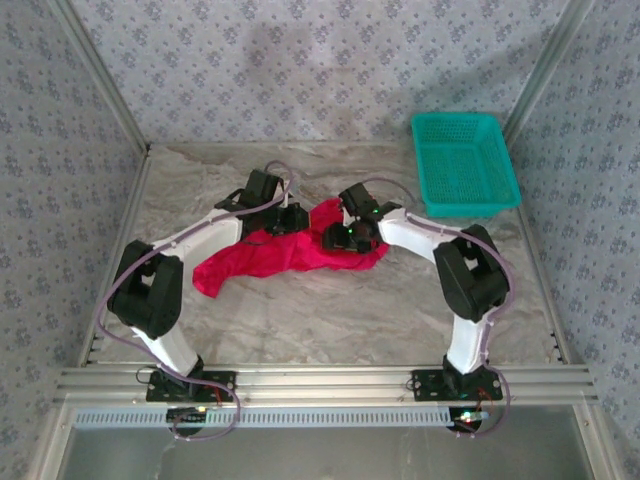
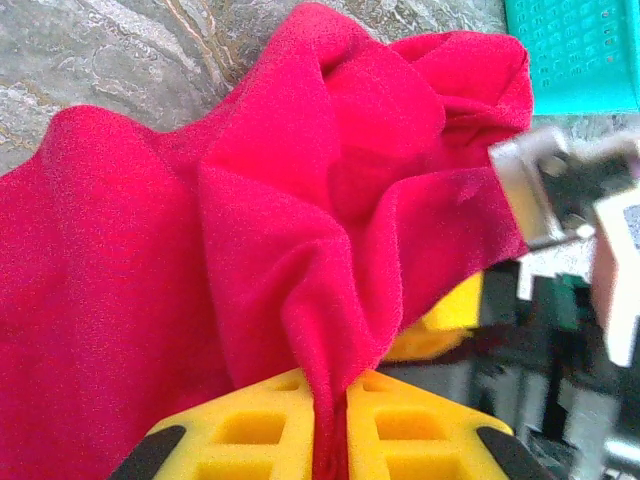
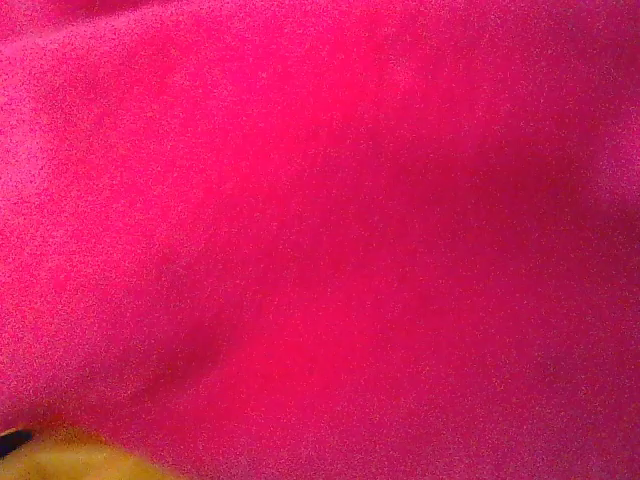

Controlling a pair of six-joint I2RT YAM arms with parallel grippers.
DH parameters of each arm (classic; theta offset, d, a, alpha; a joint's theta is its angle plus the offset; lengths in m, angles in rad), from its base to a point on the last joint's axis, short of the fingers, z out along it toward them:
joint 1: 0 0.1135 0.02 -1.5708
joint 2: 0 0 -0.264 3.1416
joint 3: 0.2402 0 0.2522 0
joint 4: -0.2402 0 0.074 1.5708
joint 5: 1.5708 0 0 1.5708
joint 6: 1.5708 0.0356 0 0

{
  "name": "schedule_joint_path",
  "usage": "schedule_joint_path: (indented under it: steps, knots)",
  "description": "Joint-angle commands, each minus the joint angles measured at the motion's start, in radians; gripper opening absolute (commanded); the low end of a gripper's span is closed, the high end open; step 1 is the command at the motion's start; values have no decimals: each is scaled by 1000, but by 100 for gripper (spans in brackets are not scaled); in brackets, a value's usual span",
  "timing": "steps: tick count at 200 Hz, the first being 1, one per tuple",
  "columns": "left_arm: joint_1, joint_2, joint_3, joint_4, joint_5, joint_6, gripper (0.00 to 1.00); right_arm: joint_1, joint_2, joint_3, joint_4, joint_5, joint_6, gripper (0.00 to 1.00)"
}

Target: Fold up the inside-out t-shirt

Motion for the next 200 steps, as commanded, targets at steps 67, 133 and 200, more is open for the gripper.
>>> schedule_joint_path:
  steps: [67,133,200]
  knots:
    - [18,-73,-53,-2,15,-3,12,-2,74,173,-112,124,85,0]
    - [51,-20,-6,-3,22,8,15,-18,-252,15,-76,-55,25,0]
    - [41,-16,-61,29,-42,80,27,-89,-270,69,3,-356,206,0]
